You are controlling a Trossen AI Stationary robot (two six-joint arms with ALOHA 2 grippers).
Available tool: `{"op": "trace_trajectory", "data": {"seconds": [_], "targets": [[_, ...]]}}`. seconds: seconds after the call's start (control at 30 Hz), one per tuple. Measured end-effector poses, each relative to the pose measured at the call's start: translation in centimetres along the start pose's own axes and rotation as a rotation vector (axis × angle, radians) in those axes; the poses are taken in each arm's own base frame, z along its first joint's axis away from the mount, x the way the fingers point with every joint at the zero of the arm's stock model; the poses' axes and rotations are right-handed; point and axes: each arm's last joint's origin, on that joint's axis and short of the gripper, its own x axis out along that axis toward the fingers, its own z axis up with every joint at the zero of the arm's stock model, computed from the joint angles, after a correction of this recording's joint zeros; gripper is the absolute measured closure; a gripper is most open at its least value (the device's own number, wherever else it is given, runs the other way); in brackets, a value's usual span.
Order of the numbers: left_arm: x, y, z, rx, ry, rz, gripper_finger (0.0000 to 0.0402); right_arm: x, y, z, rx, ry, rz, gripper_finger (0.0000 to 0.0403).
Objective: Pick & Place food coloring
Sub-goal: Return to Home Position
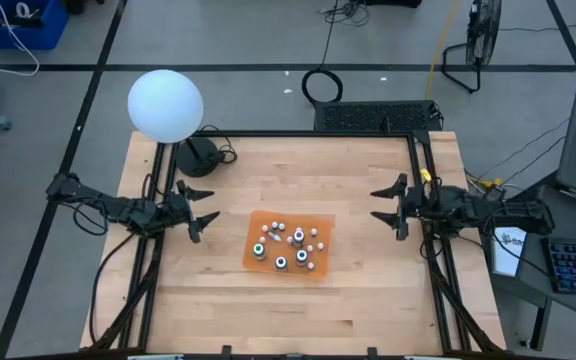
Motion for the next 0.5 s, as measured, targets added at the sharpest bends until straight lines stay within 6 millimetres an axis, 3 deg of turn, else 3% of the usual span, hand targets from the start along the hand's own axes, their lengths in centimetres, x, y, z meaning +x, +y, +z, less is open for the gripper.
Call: {"op": "trace_trajectory", "data": {"seconds": [0.23,0.37,0.5], "targets": [[0.0,0.0,0.0,0.0,0.0,0.0,0.0091,0.6,-0.3,-2.3,-0.03,0.0,0.074,0.014],[0.0,0.0,0.0,0.0,0.0,0.0,0.0092,0.6,-0.5,-1.7,-0.03,-0.095,0.056,0.014],[0.0,0.0,0.0,0.0,0.0,0.0,0.0092,0.7,-0.6,-1.9,-0.026,-0.077,0.049,0.014]]}}
